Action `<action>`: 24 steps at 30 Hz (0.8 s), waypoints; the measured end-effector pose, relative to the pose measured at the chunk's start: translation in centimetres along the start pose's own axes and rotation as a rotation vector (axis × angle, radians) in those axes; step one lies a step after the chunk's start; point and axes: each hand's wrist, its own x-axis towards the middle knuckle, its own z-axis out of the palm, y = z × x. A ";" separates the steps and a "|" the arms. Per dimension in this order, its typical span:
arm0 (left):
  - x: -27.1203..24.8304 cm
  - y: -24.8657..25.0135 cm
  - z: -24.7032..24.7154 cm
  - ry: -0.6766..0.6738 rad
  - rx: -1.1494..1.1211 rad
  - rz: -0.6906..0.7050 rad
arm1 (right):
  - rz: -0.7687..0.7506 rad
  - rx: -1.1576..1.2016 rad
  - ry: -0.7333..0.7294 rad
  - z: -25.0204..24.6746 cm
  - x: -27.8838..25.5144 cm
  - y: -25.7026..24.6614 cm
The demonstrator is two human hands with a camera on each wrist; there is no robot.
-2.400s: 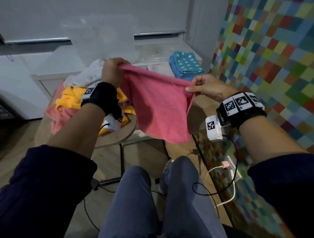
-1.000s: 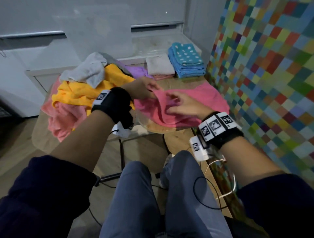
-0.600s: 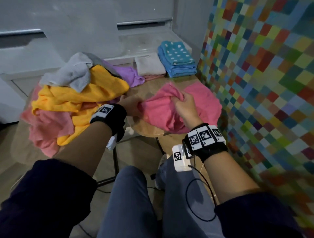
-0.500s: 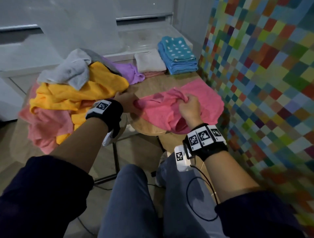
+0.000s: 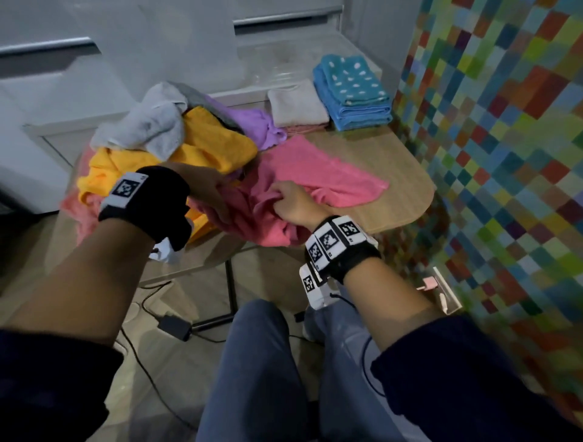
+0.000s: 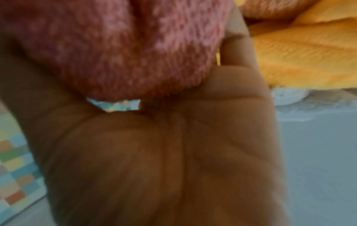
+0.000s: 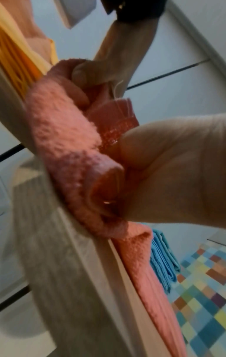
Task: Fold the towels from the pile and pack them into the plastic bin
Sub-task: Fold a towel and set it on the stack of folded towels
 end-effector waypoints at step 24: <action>9.8 8.0 -6.6 0.318 -0.428 0.261 | 0.519 0.388 0.651 -9.3 -1.8 9.2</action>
